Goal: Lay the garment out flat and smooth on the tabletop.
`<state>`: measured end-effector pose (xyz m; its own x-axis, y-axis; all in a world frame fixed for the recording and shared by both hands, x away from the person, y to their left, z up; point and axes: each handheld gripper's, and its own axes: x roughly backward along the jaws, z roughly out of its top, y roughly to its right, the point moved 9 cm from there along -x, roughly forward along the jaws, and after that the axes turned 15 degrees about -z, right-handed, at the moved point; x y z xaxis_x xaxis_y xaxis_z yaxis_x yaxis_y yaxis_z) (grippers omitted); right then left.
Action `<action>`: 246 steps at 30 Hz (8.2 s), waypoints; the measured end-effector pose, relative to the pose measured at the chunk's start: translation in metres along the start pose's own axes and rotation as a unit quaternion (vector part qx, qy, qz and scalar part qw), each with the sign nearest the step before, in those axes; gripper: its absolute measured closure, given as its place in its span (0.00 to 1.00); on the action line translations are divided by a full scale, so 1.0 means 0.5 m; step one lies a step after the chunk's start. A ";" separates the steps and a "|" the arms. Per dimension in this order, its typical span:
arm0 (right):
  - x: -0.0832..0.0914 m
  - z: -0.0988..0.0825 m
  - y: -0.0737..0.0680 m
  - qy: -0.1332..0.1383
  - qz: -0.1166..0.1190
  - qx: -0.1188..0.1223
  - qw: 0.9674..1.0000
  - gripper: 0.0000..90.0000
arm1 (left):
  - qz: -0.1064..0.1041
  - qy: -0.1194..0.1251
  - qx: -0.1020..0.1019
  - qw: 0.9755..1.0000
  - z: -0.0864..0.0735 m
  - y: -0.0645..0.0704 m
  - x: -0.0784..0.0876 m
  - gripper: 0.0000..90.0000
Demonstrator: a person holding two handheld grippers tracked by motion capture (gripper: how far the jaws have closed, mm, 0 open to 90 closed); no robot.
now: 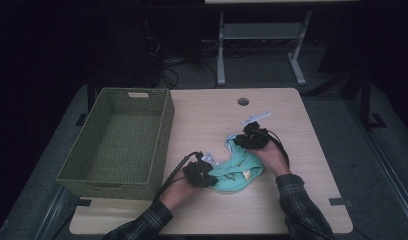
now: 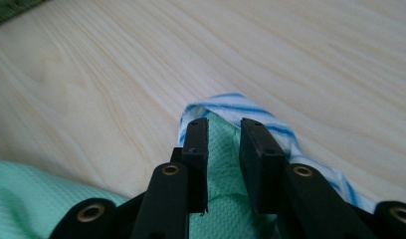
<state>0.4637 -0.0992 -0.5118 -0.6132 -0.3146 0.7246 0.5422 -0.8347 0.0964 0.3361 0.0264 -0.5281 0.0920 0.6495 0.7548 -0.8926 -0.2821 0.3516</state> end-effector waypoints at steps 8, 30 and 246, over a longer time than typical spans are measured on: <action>-0.035 -0.024 -0.005 -0.023 -0.008 0.003 1.000 0.82 | -0.001 -0.006 -0.003 1.000 -0.002 -0.001 0.002 1.00; 0.002 0.034 0.036 0.018 -0.051 -0.016 0.998 0.98 | 0.002 -0.007 -0.003 1.000 -0.001 -0.001 0.001 1.00; 0.015 -0.086 0.138 -0.013 -0.043 -0.031 0.999 0.99 | 0.037 0.013 -0.003 0.999 0.034 -0.024 0.022 0.95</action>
<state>0.4720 -0.1784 -0.5291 -0.6406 -0.2298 0.7326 0.4507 -0.8850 0.1165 0.3555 0.0249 -0.5144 0.0131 0.6455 0.7636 -0.8995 -0.3259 0.2909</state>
